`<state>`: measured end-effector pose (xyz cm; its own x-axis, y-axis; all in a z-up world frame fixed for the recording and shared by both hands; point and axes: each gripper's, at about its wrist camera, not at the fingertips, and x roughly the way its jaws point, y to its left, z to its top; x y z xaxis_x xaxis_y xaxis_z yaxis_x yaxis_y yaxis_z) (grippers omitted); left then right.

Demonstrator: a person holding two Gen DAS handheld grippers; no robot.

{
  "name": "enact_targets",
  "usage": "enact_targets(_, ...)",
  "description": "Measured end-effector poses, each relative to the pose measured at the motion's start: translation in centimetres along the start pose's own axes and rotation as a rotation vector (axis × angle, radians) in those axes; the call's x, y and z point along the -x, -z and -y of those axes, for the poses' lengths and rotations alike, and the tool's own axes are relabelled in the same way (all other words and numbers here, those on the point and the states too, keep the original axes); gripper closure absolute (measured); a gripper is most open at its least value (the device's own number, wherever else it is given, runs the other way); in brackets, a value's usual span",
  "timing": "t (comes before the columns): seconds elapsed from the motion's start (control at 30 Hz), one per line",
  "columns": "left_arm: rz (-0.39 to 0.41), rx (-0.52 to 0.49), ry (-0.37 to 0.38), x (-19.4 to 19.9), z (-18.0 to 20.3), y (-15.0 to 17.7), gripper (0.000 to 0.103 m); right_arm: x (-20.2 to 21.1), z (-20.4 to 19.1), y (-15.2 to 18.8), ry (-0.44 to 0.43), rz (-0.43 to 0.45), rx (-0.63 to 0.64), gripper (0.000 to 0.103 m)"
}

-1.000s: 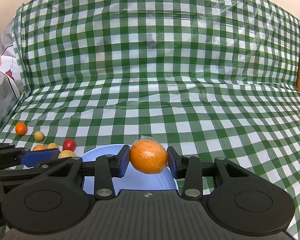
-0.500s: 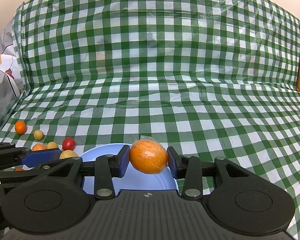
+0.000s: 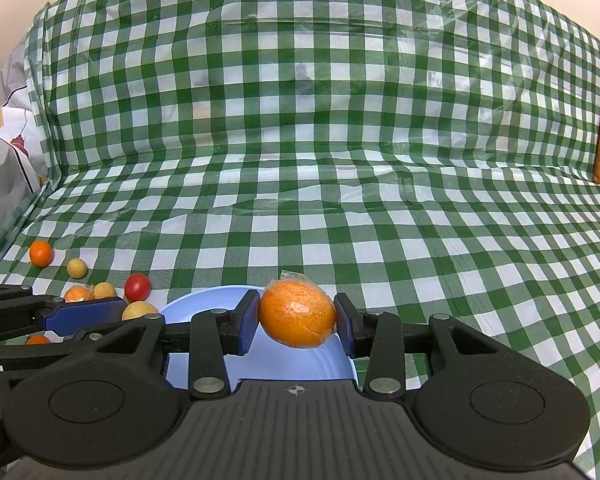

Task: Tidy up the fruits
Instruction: 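Carry the netted orange with the right tool while the left tool carries the yellow plum over the plate, then release the netted orange onto the blue plate with the right tool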

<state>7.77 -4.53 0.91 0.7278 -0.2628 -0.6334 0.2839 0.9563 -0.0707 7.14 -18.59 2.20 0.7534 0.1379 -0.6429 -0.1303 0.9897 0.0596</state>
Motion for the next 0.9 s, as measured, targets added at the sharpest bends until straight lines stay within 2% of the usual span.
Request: enact_targets(0.9,-0.009,-0.021,0.019,-0.15,0.96,0.18,0.078,-0.55,0.63,0.24,-0.009,-0.01,0.006,0.061)
